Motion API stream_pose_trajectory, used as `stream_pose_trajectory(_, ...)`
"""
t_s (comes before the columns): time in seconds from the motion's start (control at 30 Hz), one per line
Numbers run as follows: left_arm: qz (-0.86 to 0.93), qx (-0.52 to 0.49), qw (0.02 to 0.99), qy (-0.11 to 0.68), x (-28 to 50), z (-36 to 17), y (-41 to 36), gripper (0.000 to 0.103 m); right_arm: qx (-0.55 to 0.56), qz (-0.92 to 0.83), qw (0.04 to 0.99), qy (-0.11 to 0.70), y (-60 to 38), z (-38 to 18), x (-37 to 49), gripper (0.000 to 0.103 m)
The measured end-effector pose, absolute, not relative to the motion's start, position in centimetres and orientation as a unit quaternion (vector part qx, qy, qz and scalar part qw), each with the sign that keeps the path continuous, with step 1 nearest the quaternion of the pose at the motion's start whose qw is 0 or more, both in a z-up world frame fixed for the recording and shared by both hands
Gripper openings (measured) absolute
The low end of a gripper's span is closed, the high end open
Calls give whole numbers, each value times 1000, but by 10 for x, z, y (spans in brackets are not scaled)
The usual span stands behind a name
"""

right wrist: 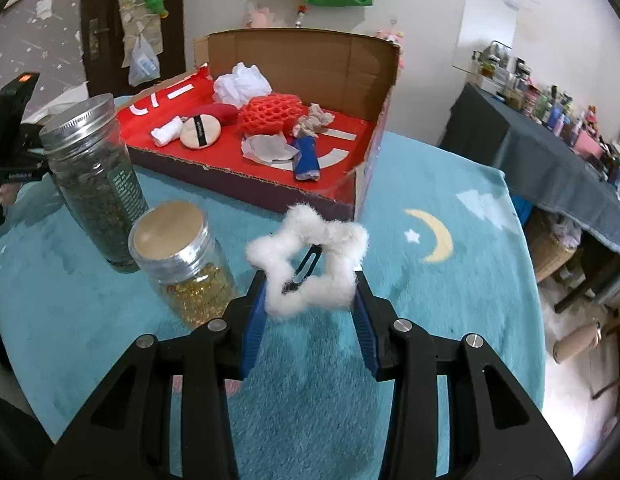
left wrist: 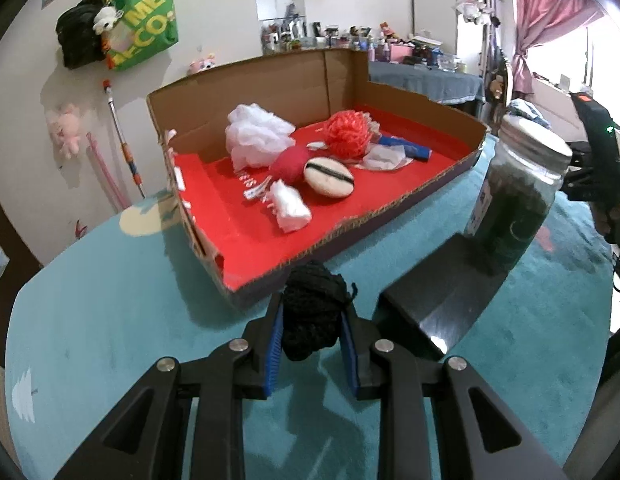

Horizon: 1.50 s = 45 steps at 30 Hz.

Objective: Organize soft objects
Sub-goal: 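Lift and carry both scrunchies over the red-lined box with both tools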

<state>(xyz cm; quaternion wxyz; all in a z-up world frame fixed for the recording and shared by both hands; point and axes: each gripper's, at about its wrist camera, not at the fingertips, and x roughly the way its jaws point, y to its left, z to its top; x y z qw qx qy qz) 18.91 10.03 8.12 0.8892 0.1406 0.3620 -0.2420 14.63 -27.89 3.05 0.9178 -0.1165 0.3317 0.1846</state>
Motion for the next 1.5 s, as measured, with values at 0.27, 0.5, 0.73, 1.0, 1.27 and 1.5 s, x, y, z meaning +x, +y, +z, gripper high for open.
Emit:
stream_pose_trajectory(0.27, -277, 146, 882, 351, 204, 95, 93, 27, -131, 214, 913, 322, -273, 40, 156, 38)
stream_pose_trajectory(0.5, -319, 155, 869, 345, 223, 112, 68, 27, -150, 251, 904, 312, -263, 59, 173, 38)
stream_pose_trajectory(0.73, -358, 128, 842, 383, 261, 121, 28, 27, -128, 310, 875, 348, -240, 76, 211, 39)
stream_pose_trajectory(1.0, -339, 94, 794, 495, 310, 99, -9, 27, -75, 325, 804, 493, -205, 72, 272, 39)
stream_pose_trajectory(1.27, -324, 103, 762, 552, 333, 77, -32, 27, -96, 294, 764, 567, -185, 56, 305, 39)
stream_pose_trajectory(1.5, -310, 119, 756, 564, 340, 69, -40, 27, -118, 280, 755, 581, -169, 48, 318, 39)
